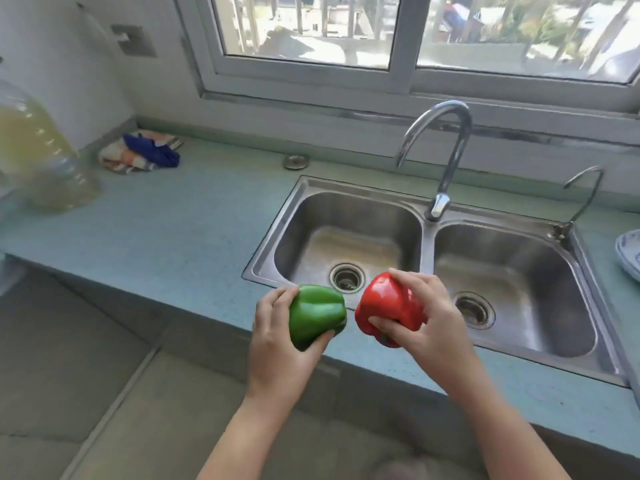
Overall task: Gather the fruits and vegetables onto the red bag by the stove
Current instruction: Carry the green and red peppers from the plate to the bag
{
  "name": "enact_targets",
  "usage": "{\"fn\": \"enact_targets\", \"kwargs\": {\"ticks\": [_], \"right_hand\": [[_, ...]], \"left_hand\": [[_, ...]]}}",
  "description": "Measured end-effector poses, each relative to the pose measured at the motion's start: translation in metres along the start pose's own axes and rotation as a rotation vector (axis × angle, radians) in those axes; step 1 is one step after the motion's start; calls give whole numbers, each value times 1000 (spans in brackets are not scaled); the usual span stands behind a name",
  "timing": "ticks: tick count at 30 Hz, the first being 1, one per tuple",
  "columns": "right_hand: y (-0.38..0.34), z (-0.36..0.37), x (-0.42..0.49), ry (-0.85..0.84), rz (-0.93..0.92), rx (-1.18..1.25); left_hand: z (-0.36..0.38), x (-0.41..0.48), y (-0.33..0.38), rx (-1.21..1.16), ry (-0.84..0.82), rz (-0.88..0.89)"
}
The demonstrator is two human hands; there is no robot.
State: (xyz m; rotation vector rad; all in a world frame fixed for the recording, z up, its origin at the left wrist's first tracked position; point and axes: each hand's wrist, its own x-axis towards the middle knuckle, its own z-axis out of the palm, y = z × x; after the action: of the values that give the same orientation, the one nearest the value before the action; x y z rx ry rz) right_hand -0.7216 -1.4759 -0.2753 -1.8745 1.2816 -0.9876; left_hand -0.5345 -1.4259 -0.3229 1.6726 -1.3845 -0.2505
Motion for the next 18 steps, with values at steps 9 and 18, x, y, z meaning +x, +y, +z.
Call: {"fn": "enact_targets", "kwargs": {"ticks": [9, 18], "right_hand": [[-74, 121, -6, -280, -136, 59], [-128, 216, 1, -550, -294, 54]], "left_hand": [[-112, -53, -79, 75, 251, -252], [-189, -80, -119, 191, 508, -387]]}}
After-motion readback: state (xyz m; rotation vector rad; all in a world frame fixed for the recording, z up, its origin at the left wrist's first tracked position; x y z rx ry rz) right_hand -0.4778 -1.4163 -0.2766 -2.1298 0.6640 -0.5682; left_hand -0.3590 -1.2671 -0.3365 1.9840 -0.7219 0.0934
